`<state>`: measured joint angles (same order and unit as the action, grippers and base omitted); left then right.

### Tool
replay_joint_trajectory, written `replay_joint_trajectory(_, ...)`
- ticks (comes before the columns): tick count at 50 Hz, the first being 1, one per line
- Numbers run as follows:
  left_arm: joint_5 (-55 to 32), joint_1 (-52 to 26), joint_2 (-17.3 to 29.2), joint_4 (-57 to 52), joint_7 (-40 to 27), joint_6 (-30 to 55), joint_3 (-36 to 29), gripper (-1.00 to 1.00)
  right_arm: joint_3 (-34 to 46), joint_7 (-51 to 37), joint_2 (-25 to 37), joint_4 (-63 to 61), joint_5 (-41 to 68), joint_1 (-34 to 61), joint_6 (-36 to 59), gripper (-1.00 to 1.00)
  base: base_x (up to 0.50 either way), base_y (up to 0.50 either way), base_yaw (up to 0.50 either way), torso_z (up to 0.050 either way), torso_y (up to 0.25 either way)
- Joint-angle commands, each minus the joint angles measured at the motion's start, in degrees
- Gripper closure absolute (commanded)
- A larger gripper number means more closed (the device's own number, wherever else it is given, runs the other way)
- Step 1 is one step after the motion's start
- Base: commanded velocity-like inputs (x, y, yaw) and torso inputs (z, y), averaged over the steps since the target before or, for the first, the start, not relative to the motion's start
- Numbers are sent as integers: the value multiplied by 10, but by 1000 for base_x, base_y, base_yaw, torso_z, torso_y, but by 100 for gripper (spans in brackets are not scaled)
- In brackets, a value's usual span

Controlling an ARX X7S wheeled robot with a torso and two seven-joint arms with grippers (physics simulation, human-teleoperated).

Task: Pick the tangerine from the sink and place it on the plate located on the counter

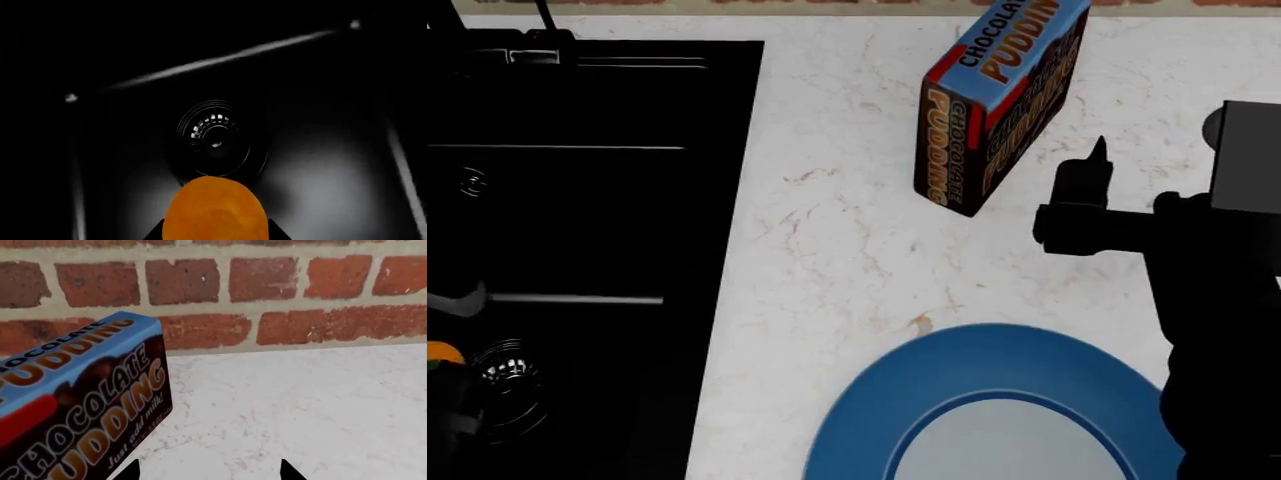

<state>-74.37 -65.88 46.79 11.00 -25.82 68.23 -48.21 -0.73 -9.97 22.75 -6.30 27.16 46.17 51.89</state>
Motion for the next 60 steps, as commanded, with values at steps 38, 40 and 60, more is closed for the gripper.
replay_joint_trajectory(38,-147,-20,49,-203,47,-109,150,100,-37,-19,15,-40,29,1,29,-100,0,0,0,0,0)
replay_joint_trajectory(40,-154,-26,47,-210,43,-101,148,100,-46,-23,18,-50,35,0,37,-100,0,0,0,0,0)
replay_joint_trajectory(60,-238,-96,-6,-259,-3,-56,135,100,-135,-48,65,-143,79,-39,104,-100,0,0,0,0,1)
